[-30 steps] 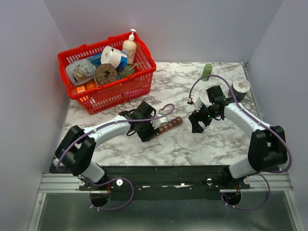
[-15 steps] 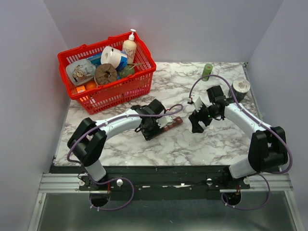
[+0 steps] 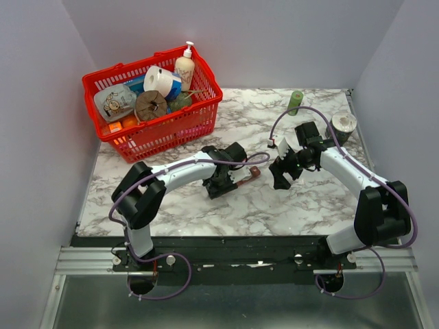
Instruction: Sort the pills into containers
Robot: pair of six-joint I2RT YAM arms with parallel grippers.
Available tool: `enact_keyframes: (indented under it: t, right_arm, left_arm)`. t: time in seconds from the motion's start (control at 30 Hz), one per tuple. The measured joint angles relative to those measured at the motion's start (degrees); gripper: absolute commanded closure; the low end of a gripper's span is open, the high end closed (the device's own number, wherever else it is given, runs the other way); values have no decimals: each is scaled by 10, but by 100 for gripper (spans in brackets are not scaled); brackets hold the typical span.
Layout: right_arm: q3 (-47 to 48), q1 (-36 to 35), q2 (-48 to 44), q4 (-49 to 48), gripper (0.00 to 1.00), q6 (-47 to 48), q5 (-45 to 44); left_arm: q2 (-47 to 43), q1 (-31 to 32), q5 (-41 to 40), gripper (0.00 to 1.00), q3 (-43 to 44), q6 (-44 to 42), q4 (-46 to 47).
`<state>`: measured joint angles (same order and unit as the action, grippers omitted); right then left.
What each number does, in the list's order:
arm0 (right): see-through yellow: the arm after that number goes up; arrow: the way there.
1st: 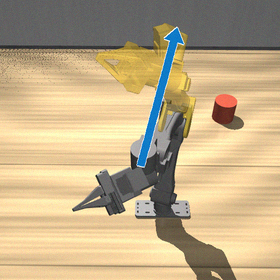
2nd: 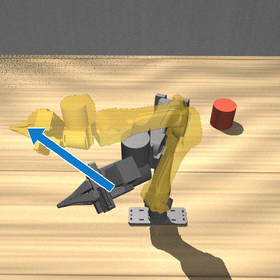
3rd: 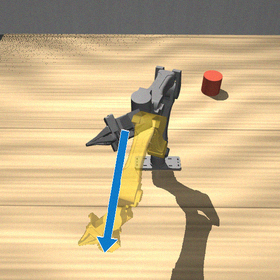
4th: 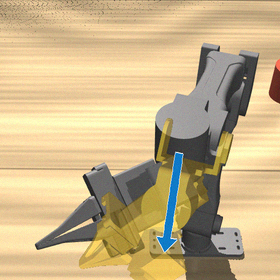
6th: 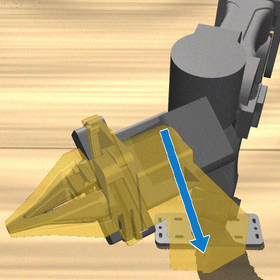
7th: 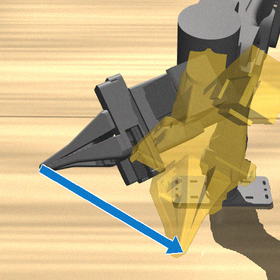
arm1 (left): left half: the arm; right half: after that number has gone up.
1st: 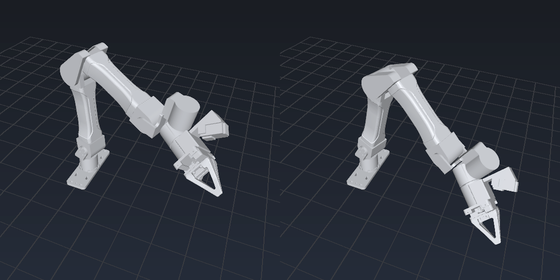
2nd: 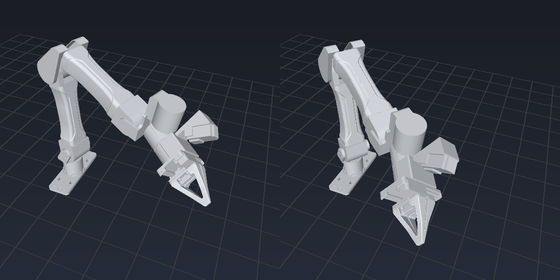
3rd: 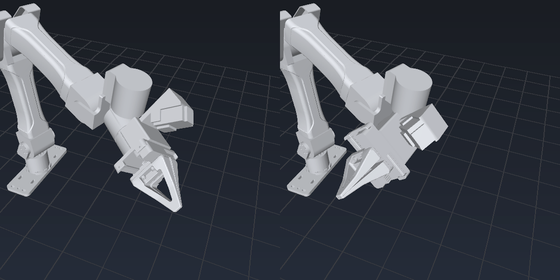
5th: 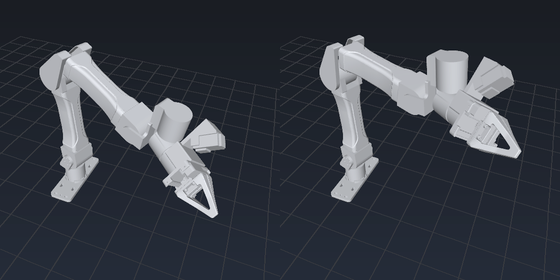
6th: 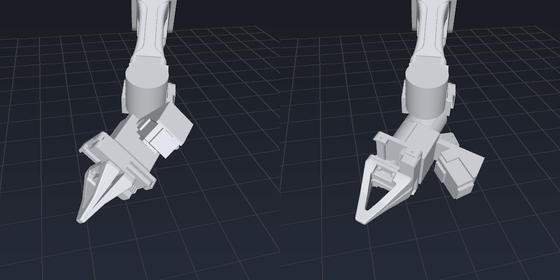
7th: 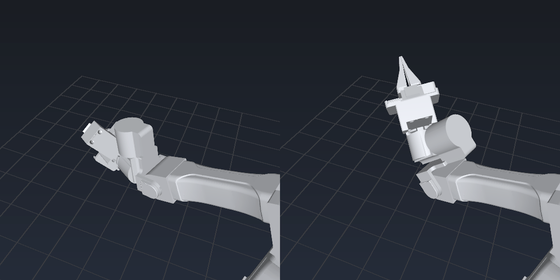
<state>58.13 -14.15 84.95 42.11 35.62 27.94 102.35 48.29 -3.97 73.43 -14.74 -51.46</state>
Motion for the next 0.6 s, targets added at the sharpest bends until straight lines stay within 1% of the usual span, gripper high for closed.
enact_keyframes:
  t: [0.6]
  right_arm:
    - [0,0,-2,0,0,0,0]
  left_arm:
    - [45,33,-70,100,53,4,-64]
